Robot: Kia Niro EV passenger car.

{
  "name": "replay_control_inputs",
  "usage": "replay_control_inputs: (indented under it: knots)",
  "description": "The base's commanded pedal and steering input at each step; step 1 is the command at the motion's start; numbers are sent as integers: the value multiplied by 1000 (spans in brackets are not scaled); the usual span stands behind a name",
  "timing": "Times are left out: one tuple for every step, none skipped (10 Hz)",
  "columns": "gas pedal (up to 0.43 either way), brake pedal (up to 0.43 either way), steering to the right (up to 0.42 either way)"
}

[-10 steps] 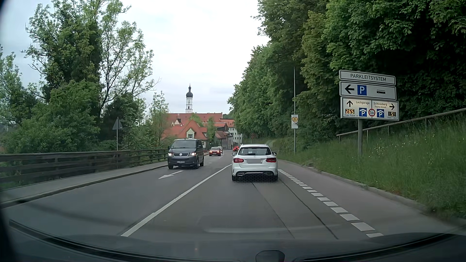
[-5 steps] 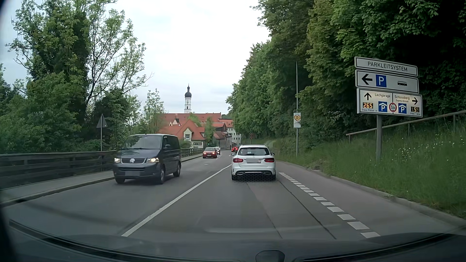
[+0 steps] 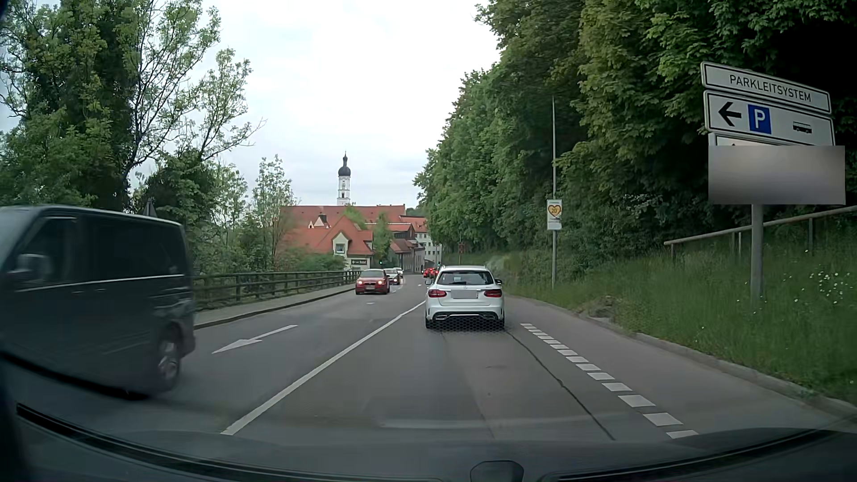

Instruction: Follow the waypoints while adhering to traffic rules and regulations

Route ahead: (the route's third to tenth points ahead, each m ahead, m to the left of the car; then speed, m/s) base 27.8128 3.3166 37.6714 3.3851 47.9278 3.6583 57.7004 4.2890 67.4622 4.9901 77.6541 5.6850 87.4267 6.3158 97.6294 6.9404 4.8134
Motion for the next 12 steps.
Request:
replay_control_inputs:
  knots:
    - [28,0,2]
    - [28,0,3]
    - [28,0,2]
    - [20,0,3]
    - [20,0,3]
    - [8,0,2]
    - [8,0,3]
    - [8,0,3]
    - [8,0,3]
    - [8,0,3]
    - [8,0,2]
    - [8,0,2]
